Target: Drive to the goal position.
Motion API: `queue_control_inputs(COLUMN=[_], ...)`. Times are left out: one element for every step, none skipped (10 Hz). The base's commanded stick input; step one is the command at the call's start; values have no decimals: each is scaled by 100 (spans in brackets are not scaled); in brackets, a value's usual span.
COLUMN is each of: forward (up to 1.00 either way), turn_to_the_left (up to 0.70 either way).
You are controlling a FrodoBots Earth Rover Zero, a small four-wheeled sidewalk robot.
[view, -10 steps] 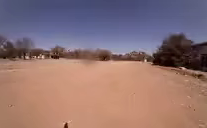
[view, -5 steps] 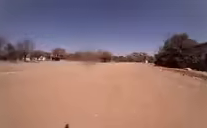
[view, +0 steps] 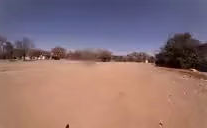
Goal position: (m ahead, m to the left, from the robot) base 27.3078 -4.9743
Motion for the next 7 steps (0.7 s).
queue_control_inputs(forward=[100,100,100,100,100,100,100], turn_to_the_left=[0,0,0,-27,-27,-21,-9])
